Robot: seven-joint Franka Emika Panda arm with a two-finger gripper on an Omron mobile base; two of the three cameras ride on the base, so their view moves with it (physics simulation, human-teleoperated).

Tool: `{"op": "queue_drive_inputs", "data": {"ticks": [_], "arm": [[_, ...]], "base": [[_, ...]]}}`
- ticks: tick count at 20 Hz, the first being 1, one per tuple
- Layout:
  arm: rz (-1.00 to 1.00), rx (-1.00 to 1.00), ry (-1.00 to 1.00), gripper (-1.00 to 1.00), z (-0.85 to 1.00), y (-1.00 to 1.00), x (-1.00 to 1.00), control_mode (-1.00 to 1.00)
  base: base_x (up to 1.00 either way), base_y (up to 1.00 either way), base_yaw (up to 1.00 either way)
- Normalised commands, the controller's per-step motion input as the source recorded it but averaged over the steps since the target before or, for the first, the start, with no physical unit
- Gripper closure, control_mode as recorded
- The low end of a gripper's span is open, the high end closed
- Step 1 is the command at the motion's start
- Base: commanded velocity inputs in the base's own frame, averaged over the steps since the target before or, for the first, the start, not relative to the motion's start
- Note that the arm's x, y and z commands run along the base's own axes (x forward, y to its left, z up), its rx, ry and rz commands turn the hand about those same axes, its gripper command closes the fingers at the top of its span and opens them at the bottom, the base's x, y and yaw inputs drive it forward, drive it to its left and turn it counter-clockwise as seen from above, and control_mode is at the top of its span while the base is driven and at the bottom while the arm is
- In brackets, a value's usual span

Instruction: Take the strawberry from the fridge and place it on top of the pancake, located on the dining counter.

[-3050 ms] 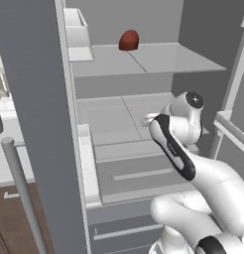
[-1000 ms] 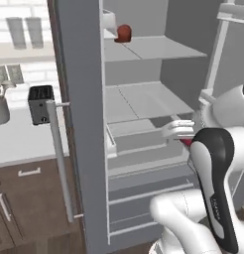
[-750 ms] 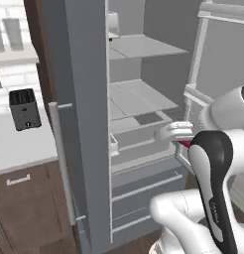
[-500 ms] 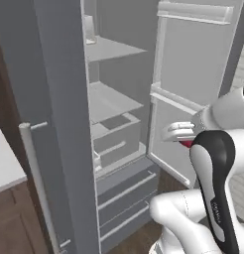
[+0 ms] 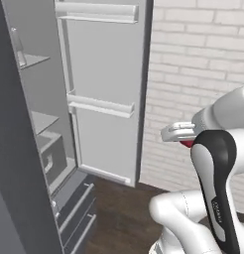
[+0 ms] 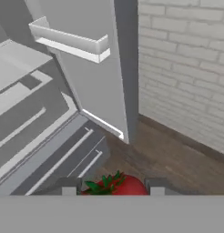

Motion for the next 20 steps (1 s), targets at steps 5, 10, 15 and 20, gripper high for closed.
{"op": "queue_drive_inputs", "data": {"ticks": [5,10,15,20], "arm": [[0.0,0.0,0.0,1.0,0.0,0.0,0.0,1.0],[0.0,0.0,0.0,1.0,0.0,0.0,0.0,1.0],[0.0,0.0,0.0,1.0,0.0,0.0,0.0,1.0],[0.0,0.0,0.0,1.0,0.0,0.0,0.0,1.0]], "base": [[-0.23,-0.17,-0.83],[-0.08,-0.15,-0.85],[-0.01,-0.29,-0.82],[0.0,-0.37,-0.82]]}}
